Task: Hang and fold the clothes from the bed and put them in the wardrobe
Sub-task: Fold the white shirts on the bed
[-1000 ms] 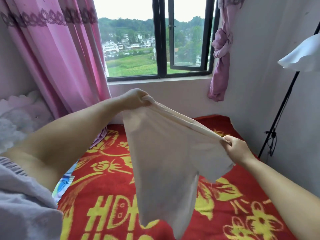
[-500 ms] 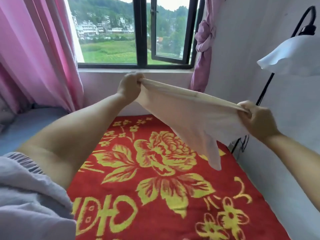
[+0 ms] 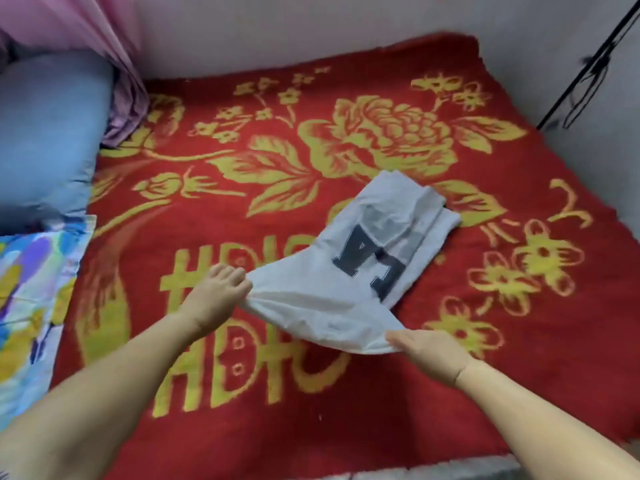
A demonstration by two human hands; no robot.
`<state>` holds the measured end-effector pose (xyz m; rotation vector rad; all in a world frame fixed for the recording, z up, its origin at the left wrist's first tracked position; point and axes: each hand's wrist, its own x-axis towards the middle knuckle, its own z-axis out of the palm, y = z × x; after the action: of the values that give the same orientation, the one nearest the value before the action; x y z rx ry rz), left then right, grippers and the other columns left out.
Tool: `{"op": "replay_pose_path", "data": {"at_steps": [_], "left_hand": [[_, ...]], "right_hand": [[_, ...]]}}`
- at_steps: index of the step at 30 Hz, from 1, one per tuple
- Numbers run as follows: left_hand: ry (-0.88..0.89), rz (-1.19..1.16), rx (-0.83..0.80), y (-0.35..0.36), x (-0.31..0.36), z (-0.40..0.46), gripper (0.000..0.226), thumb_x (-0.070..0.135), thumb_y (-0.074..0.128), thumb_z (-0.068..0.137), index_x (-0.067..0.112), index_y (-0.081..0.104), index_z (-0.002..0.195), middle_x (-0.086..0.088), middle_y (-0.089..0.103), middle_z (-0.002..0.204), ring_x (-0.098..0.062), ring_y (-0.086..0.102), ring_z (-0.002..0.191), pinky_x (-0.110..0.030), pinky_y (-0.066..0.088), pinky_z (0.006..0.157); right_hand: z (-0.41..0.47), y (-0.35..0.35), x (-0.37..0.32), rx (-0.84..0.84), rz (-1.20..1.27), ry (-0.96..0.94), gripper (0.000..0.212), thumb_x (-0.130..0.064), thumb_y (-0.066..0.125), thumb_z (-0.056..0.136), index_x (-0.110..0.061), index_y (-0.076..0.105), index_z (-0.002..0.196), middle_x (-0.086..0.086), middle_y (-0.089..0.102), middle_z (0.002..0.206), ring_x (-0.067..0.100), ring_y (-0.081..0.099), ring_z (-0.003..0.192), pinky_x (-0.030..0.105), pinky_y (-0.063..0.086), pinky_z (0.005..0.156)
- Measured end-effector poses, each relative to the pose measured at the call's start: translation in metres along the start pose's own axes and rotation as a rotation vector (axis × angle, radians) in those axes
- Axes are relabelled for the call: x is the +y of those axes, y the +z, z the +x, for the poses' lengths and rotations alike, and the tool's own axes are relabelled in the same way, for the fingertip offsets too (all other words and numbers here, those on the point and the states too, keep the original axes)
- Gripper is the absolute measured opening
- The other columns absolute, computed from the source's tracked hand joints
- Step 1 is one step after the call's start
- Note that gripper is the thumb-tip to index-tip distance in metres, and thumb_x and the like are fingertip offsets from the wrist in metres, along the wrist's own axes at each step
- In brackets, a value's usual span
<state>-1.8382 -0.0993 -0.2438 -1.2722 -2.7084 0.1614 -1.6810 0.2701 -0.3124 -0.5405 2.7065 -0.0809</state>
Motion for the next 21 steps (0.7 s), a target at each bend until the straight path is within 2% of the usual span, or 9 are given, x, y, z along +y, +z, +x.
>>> {"op": "replay_pose_path", "data": {"at_steps": [3,6,7,11,13,15,17,19,21], "left_hand": [[0.089,0.028,-0.169,0.067,0.016,-0.068,0.025,-0.001,0.071,0.044,0.012,0.064,0.065,-0.008,0.060,0.069,-0.026,0.062,0.060,-0.036,0.055,0.067],[0.078,0.050,-0.210,0.113,0.030,-0.127,0.007,0.008,0.058,0.060,0.012,0.063,0.063,-0.008,0.058,0.066,-0.025,0.062,0.059,-0.037,0.055,0.066],[0.061,0.050,-0.245,0.125,0.032,-0.141,0.015,0.009,0.049,0.063,0.011,0.063,0.062,-0.009,0.059,0.066,-0.026,0.063,0.059,-0.041,0.055,0.067],[-0.060,0.086,-0.484,0.150,0.041,-0.165,0.019,0.001,0.067,0.046,0.008,0.067,0.064,-0.017,0.065,0.073,-0.031,0.069,0.071,-0.056,0.052,0.070],[-0.139,0.020,-0.598,0.152,0.051,-0.152,0.032,-0.001,0.080,0.040,0.009,0.067,0.068,-0.015,0.064,0.074,-0.031,0.066,0.069,-0.048,0.053,0.068],[-0.173,-0.098,-0.588,0.147,0.068,-0.114,0.042,-0.002,0.083,0.032,0.009,0.064,0.068,-0.011,0.060,0.068,-0.029,0.062,0.060,-0.039,0.052,0.058],[-0.173,-0.220,-0.577,0.141,0.095,-0.058,0.034,0.003,0.079,0.054,0.008,0.064,0.084,-0.011,0.061,0.083,-0.030,0.063,0.076,-0.039,0.049,0.064],[-0.242,-0.365,-0.575,0.147,0.130,-0.002,0.029,0.012,0.053,0.086,0.012,0.056,0.115,-0.010,0.057,0.111,-0.029,0.055,0.104,-0.038,0.042,0.081],[-0.313,-0.544,-0.597,0.153,0.171,0.047,0.033,0.018,0.042,0.094,0.016,0.047,0.127,-0.008,0.051,0.120,-0.031,0.049,0.110,-0.039,0.043,0.086]], "right_hand": [[0.006,0.071,-0.053,-0.184,0.103,-0.049,0.013,-0.028,0.042,0.093,-0.036,0.050,0.099,-0.006,0.063,0.097,0.023,0.064,0.087,0.035,0.044,0.065],[0.007,0.130,-0.092,-0.250,0.053,-0.176,0.032,-0.015,0.037,0.094,-0.027,0.041,0.124,0.003,0.059,0.111,0.031,0.061,0.098,0.037,0.034,0.065],[0.006,0.142,-0.099,-0.269,0.070,-0.180,0.035,-0.015,0.038,0.093,-0.025,0.039,0.127,0.004,0.058,0.113,0.032,0.059,0.101,0.037,0.035,0.067],[0.013,0.153,-0.103,-0.339,0.205,-0.221,0.038,-0.041,0.044,0.094,-0.027,0.040,0.129,0.002,0.061,0.113,0.029,0.058,0.101,0.037,0.043,0.073],[0.021,0.135,-0.087,-0.302,0.323,-0.095,0.036,-0.044,0.041,0.095,-0.030,0.045,0.127,0.000,0.067,0.104,0.028,0.062,0.095,0.032,0.039,0.068],[0.036,0.113,-0.055,-0.191,0.352,0.071,0.028,-0.037,0.043,0.094,-0.029,0.054,0.119,-0.001,0.069,0.101,0.028,0.063,0.097,0.033,0.041,0.070],[0.058,0.084,-0.006,-0.078,0.373,0.278,0.021,-0.028,0.046,0.094,-0.023,0.061,0.108,0.003,0.069,0.106,0.030,0.062,0.102,0.036,0.045,0.075],[0.082,0.055,0.056,-0.019,0.442,0.474,0.023,-0.021,0.046,0.094,-0.018,0.065,0.107,0.009,0.069,0.110,0.030,0.062,0.104,0.037,0.047,0.081],[0.108,0.031,0.115,0.018,0.564,0.605,0.028,-0.014,0.044,0.093,-0.015,0.066,0.110,0.010,0.069,0.111,0.028,0.065,0.096,0.036,0.050,0.080]]}}
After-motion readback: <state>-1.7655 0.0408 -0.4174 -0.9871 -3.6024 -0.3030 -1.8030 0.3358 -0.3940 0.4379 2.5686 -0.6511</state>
